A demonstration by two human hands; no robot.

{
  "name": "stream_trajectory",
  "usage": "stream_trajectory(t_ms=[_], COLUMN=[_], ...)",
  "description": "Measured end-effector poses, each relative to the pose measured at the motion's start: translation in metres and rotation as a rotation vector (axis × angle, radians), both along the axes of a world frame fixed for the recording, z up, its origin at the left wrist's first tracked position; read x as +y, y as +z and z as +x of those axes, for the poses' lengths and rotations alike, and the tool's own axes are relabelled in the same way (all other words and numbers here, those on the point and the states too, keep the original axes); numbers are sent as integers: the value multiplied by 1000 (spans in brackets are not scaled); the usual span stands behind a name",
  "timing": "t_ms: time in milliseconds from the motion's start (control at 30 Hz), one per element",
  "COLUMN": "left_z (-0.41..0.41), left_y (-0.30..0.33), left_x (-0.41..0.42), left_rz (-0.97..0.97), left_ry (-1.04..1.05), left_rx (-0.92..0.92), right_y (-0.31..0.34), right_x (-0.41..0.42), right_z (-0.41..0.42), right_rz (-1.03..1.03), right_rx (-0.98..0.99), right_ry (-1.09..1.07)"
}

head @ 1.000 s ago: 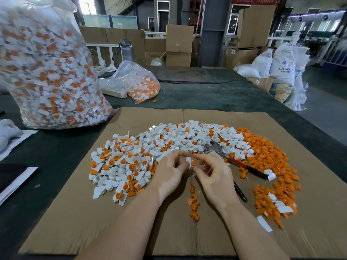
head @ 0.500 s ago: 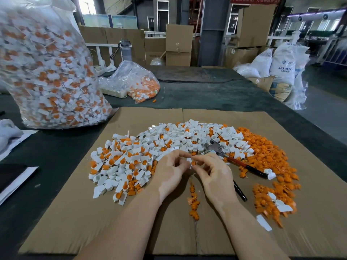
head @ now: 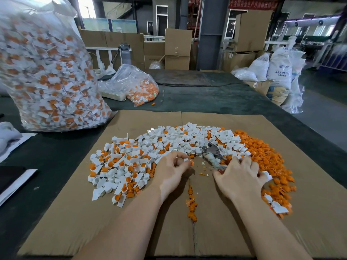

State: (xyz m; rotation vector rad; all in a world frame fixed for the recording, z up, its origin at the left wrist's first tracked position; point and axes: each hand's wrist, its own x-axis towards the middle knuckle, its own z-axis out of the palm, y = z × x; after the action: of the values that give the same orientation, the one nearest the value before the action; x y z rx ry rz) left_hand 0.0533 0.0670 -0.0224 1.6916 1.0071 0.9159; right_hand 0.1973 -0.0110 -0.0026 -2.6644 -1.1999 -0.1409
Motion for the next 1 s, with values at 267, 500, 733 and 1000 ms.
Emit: stream_trajectory(t_ms=[267, 500, 733, 1000], left_z=[2, 4, 6, 8], left_y=[7, 19, 33, 30], left_x=[-3, 2, 4, 17], left_rz=[-86, -352, -429, -383], left_ry=[46, 101, 147, 219], left_rx=[-62, -296, -406, -319], right_y=[6, 31, 56, 62], right_x=[4, 4, -3, -5], right_z=[9, 5, -5, -6], right_rz=[-79, 62, 25, -89], right_rx=[-56, 168, 900, 1069], right_ry=[57, 271, 445, 459])
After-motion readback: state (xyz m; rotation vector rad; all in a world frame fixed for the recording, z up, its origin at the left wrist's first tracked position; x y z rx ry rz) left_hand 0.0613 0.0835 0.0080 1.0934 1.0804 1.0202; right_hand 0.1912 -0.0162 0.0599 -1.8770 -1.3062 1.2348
